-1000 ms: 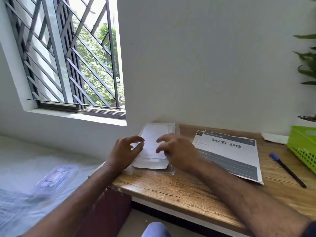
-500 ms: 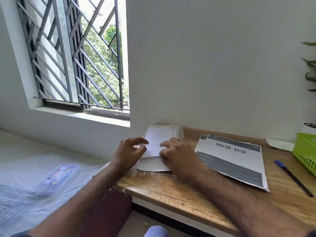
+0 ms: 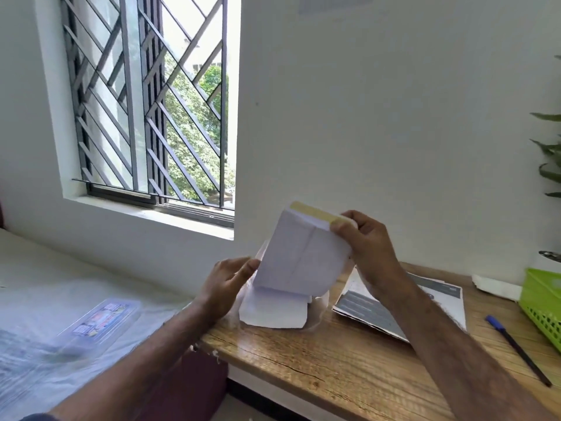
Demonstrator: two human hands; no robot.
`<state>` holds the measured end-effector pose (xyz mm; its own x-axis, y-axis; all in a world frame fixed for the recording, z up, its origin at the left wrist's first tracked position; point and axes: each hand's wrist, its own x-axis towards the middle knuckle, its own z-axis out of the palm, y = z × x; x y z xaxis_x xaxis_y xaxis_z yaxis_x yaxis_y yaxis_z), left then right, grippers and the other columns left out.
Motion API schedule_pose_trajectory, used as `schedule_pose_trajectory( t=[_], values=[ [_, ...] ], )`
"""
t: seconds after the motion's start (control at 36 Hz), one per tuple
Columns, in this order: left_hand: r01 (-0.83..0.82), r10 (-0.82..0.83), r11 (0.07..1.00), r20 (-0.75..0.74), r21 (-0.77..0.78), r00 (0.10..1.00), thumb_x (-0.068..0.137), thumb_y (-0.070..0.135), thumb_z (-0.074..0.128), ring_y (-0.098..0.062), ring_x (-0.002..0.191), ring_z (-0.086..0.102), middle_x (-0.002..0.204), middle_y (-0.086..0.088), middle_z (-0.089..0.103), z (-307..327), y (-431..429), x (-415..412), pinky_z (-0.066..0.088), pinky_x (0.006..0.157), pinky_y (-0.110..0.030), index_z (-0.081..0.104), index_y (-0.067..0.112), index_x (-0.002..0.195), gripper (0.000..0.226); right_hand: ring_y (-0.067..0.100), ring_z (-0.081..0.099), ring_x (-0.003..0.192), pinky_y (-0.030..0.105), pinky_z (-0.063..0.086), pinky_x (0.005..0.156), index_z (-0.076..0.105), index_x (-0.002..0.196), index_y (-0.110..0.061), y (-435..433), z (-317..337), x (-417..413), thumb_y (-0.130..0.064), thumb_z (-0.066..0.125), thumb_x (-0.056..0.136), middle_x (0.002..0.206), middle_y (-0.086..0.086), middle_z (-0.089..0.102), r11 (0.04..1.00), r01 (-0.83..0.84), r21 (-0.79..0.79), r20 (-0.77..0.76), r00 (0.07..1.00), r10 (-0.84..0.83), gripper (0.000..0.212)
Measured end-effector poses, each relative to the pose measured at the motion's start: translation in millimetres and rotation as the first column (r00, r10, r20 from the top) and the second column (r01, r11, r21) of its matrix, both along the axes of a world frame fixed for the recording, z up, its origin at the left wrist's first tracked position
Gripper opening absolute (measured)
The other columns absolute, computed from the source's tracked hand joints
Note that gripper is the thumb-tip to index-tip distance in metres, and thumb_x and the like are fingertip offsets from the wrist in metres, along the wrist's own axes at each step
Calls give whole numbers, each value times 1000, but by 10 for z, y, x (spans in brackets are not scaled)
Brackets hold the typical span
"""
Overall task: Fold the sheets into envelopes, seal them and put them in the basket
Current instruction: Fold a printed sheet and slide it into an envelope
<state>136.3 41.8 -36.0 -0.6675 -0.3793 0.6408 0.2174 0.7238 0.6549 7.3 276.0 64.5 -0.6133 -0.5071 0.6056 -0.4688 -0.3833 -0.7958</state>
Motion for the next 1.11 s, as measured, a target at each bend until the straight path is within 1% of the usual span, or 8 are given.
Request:
schedule_pose_trajectory(
  t=[0.11,0.33,0.5,0.69,0.78,0.92,1.0,1.11],
  values=[
    [-20,18,1000,-74,-22,997,87,71,54,-1,84,70,84,17,75,174,241,-16,55,75,-32,79,18,94,59,5,42,46,20,32,44,61,70,-19,133,119,-171,-8,61,94,53,-10,48,992,29,-123,253,967,3,26],
    [100,-100,995,-99,-4,990,82,26,66,-3,59,52,62,5,64,922,837,-472,43,57,-26,70,19,74,11,14,51,63,27,38,59,57,70,-20,483,246,-630,-12,58,90,70,2,50,916,146,-373,553,828,93,22],
    [162,-156,987,217,-9,964,80,4,68,-3,53,51,69,-5,60,1429,780,-999,43,57,-21,69,10,76,7,17,57,55,23,49,49,54,69,-15,807,214,-990,-11,53,89,60,2,58,952,258,-164,656,749,-90,20],
    [-26,64,997,527,-79,847,83,-13,57,-27,71,60,56,2,67,1171,320,-1726,41,45,-14,74,1,80,23,27,60,48,31,53,51,69,79,-3,910,-39,-1333,-20,55,84,72,16,72,813,467,348,346,742,-574,22],
    [-31,104,991,619,-128,779,85,-11,57,-33,94,67,103,-23,74,836,253,-1885,41,52,-9,74,-6,105,27,37,69,58,45,59,60,69,74,2,1012,-131,-1596,-24,55,76,71,18,74,644,643,415,99,671,-735,30],
    [-38,204,970,721,-239,662,92,10,58,-26,109,66,115,-9,72,581,282,-2038,53,90,-29,76,13,110,26,39,70,89,37,57,73,71,84,5,1176,-251,-2076,-12,57,81,89,22,74,431,651,625,-152,643,-751,23],
    [-5,255,935,662,-355,705,92,16,56,-28,106,66,118,-8,71,630,428,-2192,54,94,-34,74,12,112,28,34,64,99,26,44,73,69,95,7,1254,-291,-2161,-6,53,89,112,21,70,259,609,750,-289,654,-699,22],
    [92,122,942,588,-322,799,91,21,59,-25,106,66,118,-7,72,671,794,-2444,50,93,-28,72,16,115,27,34,63,112,27,49,81,67,116,4,1311,-331,-2293,-11,54,92,123,19,67,122,591,798,-385,654,-651,31]
  ],
)
